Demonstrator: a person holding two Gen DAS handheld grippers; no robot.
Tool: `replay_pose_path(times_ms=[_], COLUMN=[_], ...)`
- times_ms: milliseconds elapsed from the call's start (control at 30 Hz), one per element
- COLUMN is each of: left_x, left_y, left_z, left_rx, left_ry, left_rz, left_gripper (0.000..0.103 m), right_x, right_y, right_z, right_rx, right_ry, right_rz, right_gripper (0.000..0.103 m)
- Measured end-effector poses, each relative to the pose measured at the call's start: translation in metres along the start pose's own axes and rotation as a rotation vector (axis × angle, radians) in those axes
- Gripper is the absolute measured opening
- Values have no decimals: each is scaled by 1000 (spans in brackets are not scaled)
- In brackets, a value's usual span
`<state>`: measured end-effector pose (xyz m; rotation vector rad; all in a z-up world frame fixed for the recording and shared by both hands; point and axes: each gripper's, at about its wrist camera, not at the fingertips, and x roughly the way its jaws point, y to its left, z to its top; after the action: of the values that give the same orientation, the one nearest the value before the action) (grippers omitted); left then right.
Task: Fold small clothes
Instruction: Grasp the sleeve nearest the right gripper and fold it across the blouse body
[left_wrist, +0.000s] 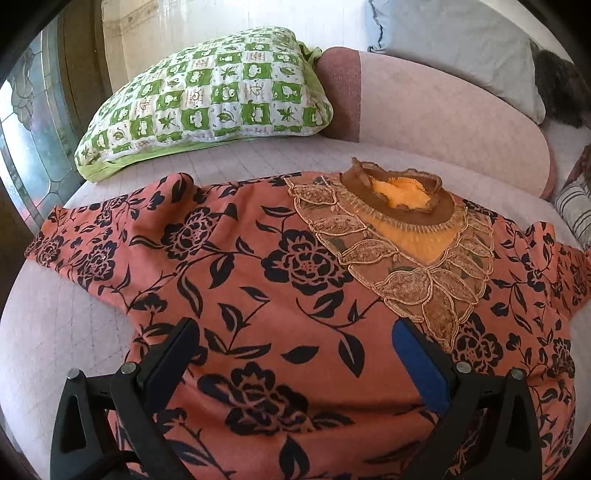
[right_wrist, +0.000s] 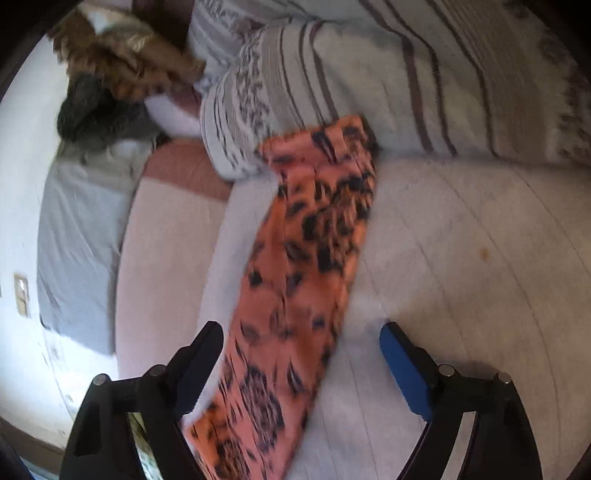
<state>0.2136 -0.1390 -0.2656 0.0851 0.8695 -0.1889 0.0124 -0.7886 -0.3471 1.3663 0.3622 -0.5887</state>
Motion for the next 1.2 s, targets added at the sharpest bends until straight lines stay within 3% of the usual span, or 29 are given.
replay_pose_path(times_ms=[100,167,233,267,300,367,433,567,733,900,1067,1167,1200], left_x=[4,7,10,9,7,1,-9,-33,-54,-61,-59,-54,-52], left_y=[-4,-8,-9,-8,-6,-2,8,38,83,128,165,180,184], left_z=[1,0,0,1,2,4,9,19,22,18,14,13,13], left_rx=[14,31,37,34,28,10,-24,-131,-233,-321,-350,-369,-375], left_ry=[-1,1,6,5,-1,-15,-34,-83,-111,-98,-92,-80,-73], left_rz=[5,16,18,18,15,13,1,-24,9,47,124,145,149], left_gripper=[103,103,103,103,103,103,103,103,103,103,103,103,103], right_x=[16,25,31,30,32,18,-2,-38,-69,-56,-1,32,43], right_y=[15,23,23,22,20,25,46,100,188,253,282,275,271], right_z=[13,19,23,22,22,15,1,-41,-143,-275,-407,-483,-507], right_rx=[-53,-72,-61,-51,-24,-47,-101,-193,-356,-438,-464,-486,-491], right_ry=[-20,-36,-53,-57,-31,-71,-91,-55,83,276,484,646,715], right_rz=[-41,-77,-97,-93,-66,-53,19,155,318,426,420,318,285], right_gripper=[89,76,55,13,6,6,6,6,6,6,10,12,17])
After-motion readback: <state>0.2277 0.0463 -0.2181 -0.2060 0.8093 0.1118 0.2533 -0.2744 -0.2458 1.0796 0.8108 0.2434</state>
